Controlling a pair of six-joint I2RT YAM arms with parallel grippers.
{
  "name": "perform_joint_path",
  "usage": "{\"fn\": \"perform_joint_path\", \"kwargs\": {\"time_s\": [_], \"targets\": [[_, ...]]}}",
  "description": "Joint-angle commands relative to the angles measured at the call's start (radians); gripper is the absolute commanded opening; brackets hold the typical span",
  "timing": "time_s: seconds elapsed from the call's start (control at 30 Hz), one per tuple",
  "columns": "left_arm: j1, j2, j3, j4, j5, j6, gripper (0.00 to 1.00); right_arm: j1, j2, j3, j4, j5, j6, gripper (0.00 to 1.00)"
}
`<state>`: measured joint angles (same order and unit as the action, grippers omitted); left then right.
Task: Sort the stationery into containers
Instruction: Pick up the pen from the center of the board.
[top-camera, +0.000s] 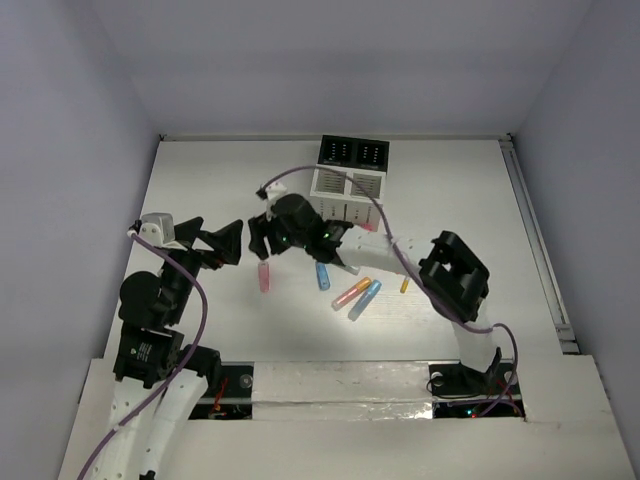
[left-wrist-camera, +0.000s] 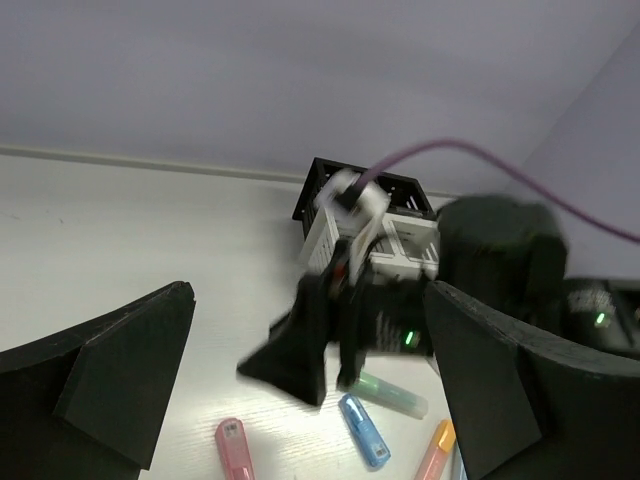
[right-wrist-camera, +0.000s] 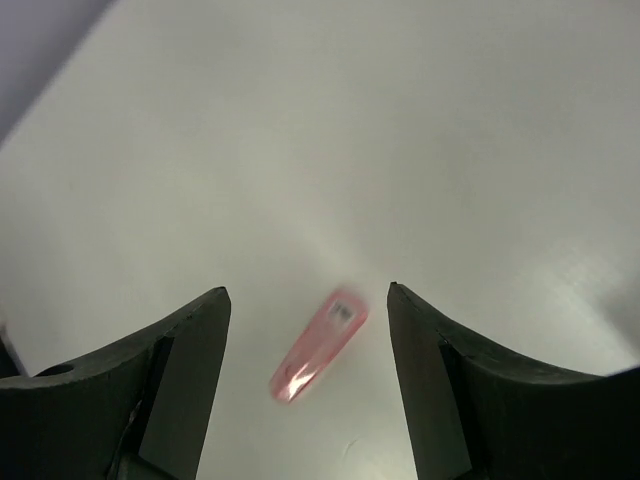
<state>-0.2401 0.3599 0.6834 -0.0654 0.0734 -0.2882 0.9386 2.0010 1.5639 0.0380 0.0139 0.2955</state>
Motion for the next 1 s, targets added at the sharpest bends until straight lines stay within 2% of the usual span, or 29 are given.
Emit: {"fn": "perform_joint_path", "kwargs": {"time_s": [0.0, 0.33, 0.47, 0.67, 0.93, 0.97], "targets": [[0.004, -0.019, 0.031, 0.041, -0.007, -0.006, 0.99, 0.049, 0.03, -0.007, -0.127, 0.066, 0.057, 0.7], [0.004, -0.022, 0.028, 0.042, -0.003, -0.006, 0.99, 0.111, 0.195, 0.038, -0.161, 0.086, 0.14, 0.69], [0.004, -0.022, 0.03, 0.039, -0.004, -0.005, 0.99, 0.129, 0.268, 0.105, -0.217, 0.161, 0.116, 0.67], [0.004, -0.024, 0.034, 0.035, -0.007, -0.006, 0.99, 0.147, 0.301, 0.108, -0.274, 0.265, 0.08, 0.52], [0.004, -0.029, 0.034, 0.033, -0.018, -0.003, 0.99, 0.157, 0.268, 0.019, -0.303, 0.366, 0.053, 0.47], [0.004, -0.029, 0.036, 0.03, -0.02, -0.002, 0.99, 0.157, 0.265, 0.015, -0.303, 0.37, 0.05, 0.42]]}}
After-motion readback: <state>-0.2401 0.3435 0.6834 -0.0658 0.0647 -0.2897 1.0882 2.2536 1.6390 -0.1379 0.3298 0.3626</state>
